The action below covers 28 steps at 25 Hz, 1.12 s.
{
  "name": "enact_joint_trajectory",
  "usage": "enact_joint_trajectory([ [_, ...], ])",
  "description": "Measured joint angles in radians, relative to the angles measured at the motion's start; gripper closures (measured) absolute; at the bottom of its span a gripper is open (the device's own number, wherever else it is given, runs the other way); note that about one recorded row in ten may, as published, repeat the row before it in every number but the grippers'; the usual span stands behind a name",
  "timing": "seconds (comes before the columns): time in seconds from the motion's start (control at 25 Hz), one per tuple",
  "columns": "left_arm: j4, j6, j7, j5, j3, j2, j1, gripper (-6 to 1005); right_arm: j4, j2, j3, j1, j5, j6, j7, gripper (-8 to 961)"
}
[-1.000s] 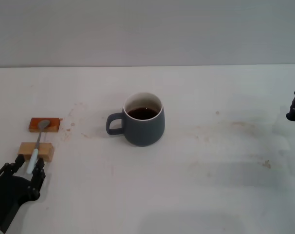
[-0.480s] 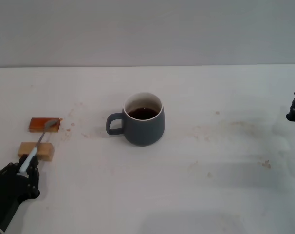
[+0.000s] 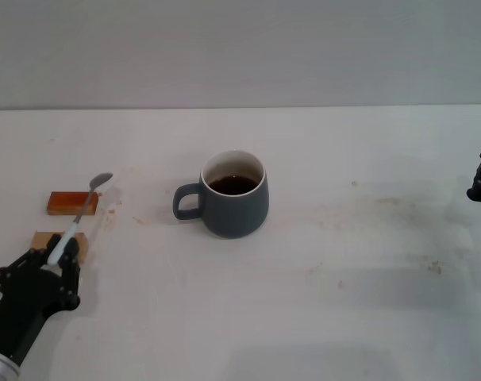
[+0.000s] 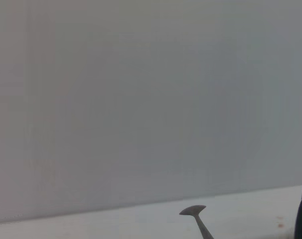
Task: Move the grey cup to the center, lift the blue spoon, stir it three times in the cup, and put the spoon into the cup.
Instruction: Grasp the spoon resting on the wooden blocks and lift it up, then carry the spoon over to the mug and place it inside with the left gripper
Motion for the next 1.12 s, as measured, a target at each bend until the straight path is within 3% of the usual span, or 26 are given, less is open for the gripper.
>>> enact_joint_trajectory([
  [0.12,-0.04,-0.017,0.002,0.02,-0.001,0.016,-0.008,824,0.006,0.0,0.0,-0.002,0.0,-0.002,0.0,954],
  [0.2,-0.088,-0.058,-0.003,0.034,-0.005,0.04,-0.015,824,0.008,0.0,0.0,-0.003,0.0,-0.003,0.0,954],
  [0.44,-0.416,-0.316,0.007,0.04,-0.029,0.187,0.0,824,0.02,0.0,-0.001,-0.015,0.0,-0.021,0.0,954],
  [0.48,-0.416,-0.316,0.007,0.04,-0.029,0.187,0.0,824,0.03,0.0,-0.001,-0.024,0.0,-0.026,0.0,954],
  [0.52,-0.474,-0.359,0.008,0.045,-0.041,0.208,0.006,824,0.03,0.0,-0.001,-0.024,0.0,-0.026,0.0,954],
  [0.56,-0.597,-0.461,0.01,0.08,-0.086,0.248,0.025,824,0.033,0.0,-0.001,-0.03,0.0,-0.029,0.0,954],
  [0.6,-0.687,-0.56,0.01,0.124,-0.135,0.263,0.045,824,0.035,-0.001,-0.002,-0.04,0.0,-0.039,0.0,954],
  [0.64,-0.687,-0.56,0.01,0.124,-0.135,0.263,0.045,824,0.035,-0.001,-0.002,-0.04,0.0,-0.039,0.0,954],
  [0.68,-0.773,-0.659,0.01,0.176,-0.192,0.264,0.069,824,0.035,-0.001,-0.001,-0.045,-0.001,-0.043,0.0,954],
  [0.72,-0.79,-0.68,0.01,0.19,-0.205,0.263,0.074,824,0.036,-0.001,-0.001,-0.051,0.0,-0.049,0.0,954],
  [0.84,-0.936,-0.844,0.009,0.307,-0.293,0.238,0.118,824,0.037,-0.001,0.005,-0.077,0.001,-0.071,0.0,954],
  [1.12,-1.099,-1.019,0.021,0.325,-0.315,0.248,0.127,824,0.038,0.0,0.01,-0.112,0.005,-0.094,0.0,954],
])
